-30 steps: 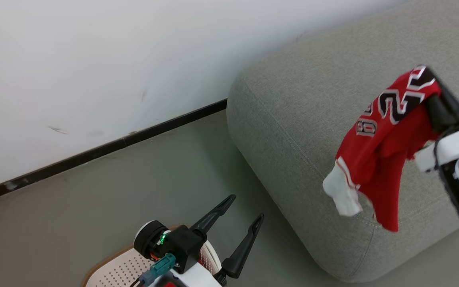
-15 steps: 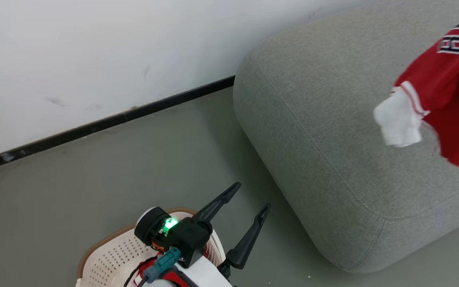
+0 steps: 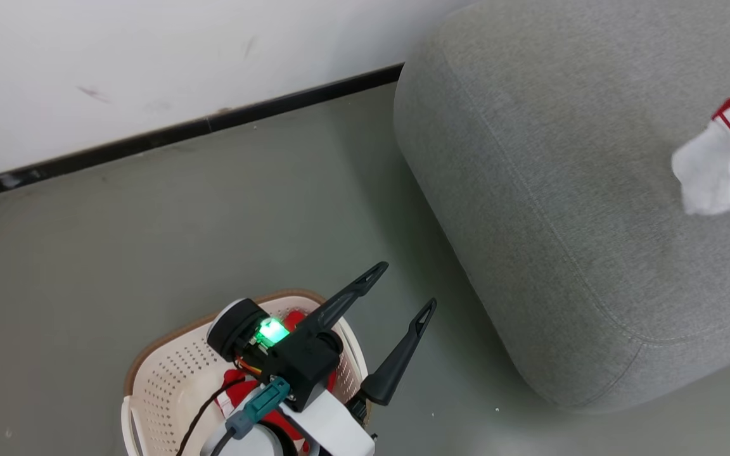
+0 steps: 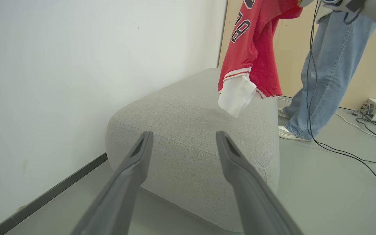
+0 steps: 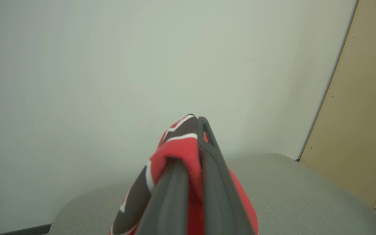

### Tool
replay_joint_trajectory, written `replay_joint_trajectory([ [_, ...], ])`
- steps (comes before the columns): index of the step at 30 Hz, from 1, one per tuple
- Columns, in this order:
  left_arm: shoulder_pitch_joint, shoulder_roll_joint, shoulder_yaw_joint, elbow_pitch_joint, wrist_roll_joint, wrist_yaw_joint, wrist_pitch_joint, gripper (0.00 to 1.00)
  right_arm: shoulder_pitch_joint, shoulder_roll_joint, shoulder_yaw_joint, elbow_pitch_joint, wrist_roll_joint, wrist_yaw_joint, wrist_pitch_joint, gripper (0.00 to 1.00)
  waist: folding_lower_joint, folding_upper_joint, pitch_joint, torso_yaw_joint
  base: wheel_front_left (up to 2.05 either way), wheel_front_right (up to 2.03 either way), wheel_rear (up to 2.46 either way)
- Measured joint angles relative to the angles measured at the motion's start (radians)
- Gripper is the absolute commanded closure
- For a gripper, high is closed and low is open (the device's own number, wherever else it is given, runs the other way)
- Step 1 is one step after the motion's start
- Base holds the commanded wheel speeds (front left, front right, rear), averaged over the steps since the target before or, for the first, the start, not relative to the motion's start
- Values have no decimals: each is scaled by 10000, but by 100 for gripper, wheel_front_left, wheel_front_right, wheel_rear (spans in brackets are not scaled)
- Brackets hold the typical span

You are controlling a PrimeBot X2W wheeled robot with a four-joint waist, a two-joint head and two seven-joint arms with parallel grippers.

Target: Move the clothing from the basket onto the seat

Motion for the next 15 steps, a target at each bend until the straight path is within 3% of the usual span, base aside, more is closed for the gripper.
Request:
replay_joint_trajectory([
  [9, -570, 159, -69, -514, 184, -2, 320, 0, -941, -477, -713, 568, -888, 0, -723, 100, 0, 0, 876, 304, 0, 0, 0],
  [15, -748, 245, -128, -727, 257, -13, 500, 0, -685, 163, -1072, 1068, -1204, 2, -984, 100, 0, 0, 1357, 426, 0, 0, 0],
])
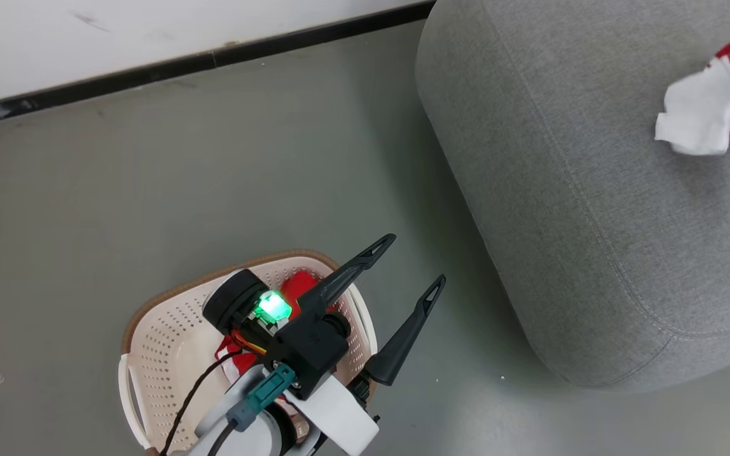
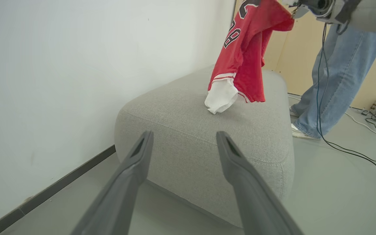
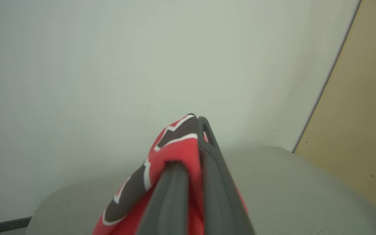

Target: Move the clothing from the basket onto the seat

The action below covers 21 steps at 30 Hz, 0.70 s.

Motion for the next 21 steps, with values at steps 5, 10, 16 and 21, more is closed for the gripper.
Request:
replay_joint_trajectory([
  [5, -197, 111, -84, -128, 17, -4, 92, 0, 593, 249, -355, 656, -88, 0, -169, 100, 0, 0, 362, 58, 0, 0, 0],
  [10, -409, 140, -157, -236, 46, -35, 182, 0, 682, 320, -591, 980, -278, 0, -357, 100, 0, 0, 699, 77, 0, 0, 0],
  [16, -577, 153, -305, -303, 90, -46, 251, 0, 1015, 558, -924, 1496, -433, 0, -558, 100, 0, 0, 1059, 36, 0, 0, 0],
  [21, -732, 211, -336, -309, 178, -48, 251, 0, 1271, 872, -1070, 1783, -642, 0, -675, 100, 0, 0, 1310, -21, 0, 0, 0],
])
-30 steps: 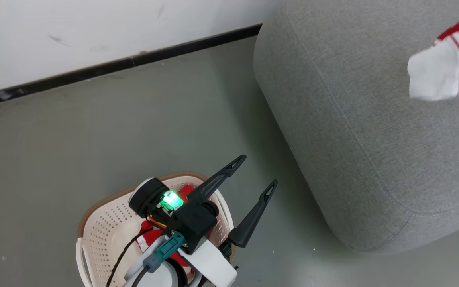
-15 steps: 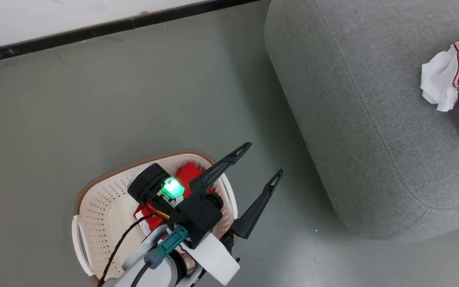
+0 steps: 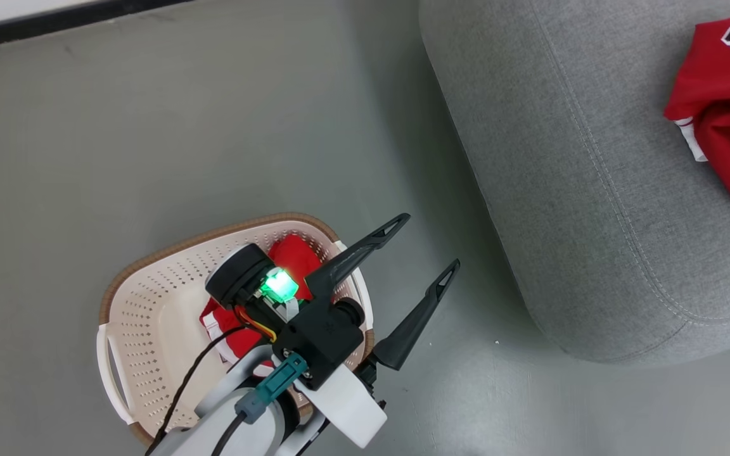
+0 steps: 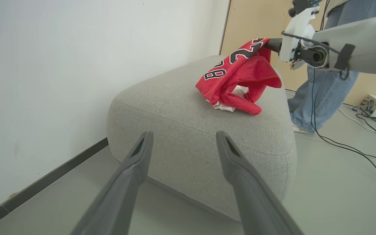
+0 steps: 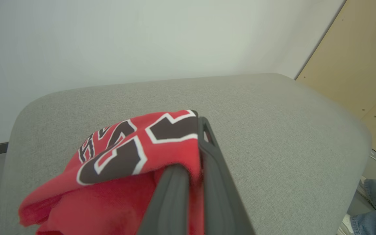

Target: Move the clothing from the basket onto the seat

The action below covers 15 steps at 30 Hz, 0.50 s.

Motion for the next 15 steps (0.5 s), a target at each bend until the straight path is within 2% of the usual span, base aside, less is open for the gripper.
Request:
replay_joint_trajectory([
  [4, -50, 98, 12, 12, 10, 0, 0, 0, 238, 163, -123, 267, -180, 0, -12, 100, 0, 0, 151, -53, 0, 0, 0],
  [5, -51, 128, 23, 27, 12, 0, 0, 0, 256, 178, -165, 366, -198, 0, -13, 91, 0, 0, 182, -66, 0, 0, 0],
  [7, -52, 199, 42, 81, 12, -4, -2, 0, 323, 205, -176, 439, -245, 0, -35, 63, 0, 0, 233, -97, 0, 0, 0],
  [8, -52, 238, 58, 113, 12, -12, -6, 0, 337, 228, -174, 502, -284, 0, -96, 54, -1, 0, 251, -115, 0, 0, 0],
  [9, -52, 267, 75, 150, 12, -12, -17, 0, 337, 247, -173, 568, -307, 0, -96, 32, 0, 0, 267, -133, 0, 0, 0],
  [10, -52, 290, 92, 199, 12, -12, -38, 0, 339, 291, -174, 577, -336, 0, -100, 0, 0, 0, 278, -154, 0, 0, 0],
  [15, -52, 339, 144, 395, 12, -12, -153, 0, 356, 581, -153, 564, -510, 0, -123, 0, 0, 0, 277, -270, 0, 0, 0],
])
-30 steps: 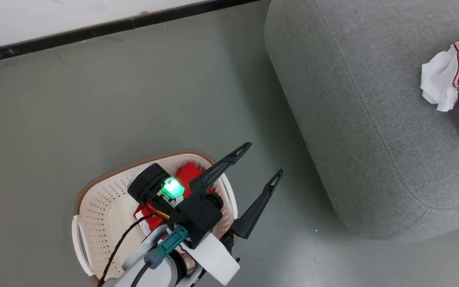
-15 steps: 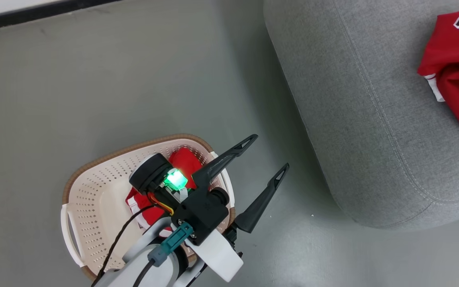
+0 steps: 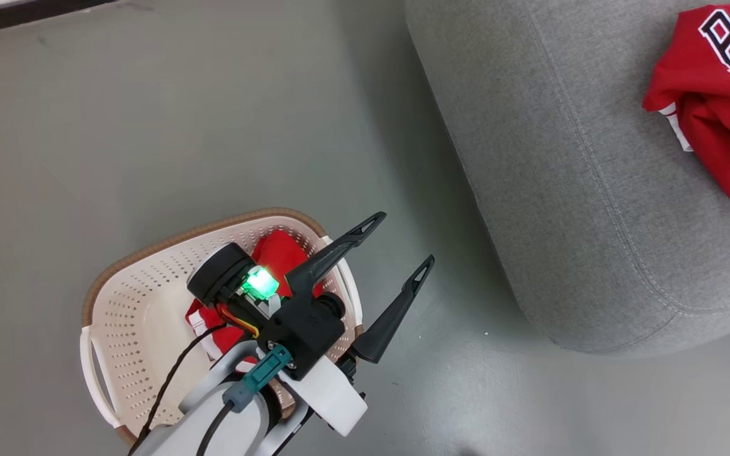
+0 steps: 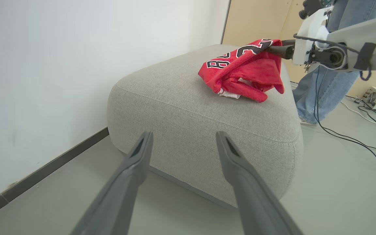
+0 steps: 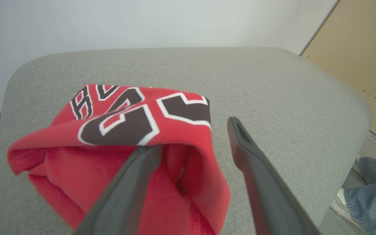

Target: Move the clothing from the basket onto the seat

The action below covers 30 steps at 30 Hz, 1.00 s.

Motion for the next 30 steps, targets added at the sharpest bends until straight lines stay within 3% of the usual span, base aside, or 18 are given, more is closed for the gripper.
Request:
replay_joint_trajectory([
  [18, 4, -82, 77, 871, -159, 2, -393, 0, 264, 305, 800, -541, -146, 0, -150, 0, 0, 0, -407, -395, 0, 0, 0],
  [30, 227, -198, 332, 1386, -403, 123, -922, 0, 1008, -159, 1170, -1078, 353, 0, -157, 0, 0, 0, -999, -572, 0, 0, 0],
])
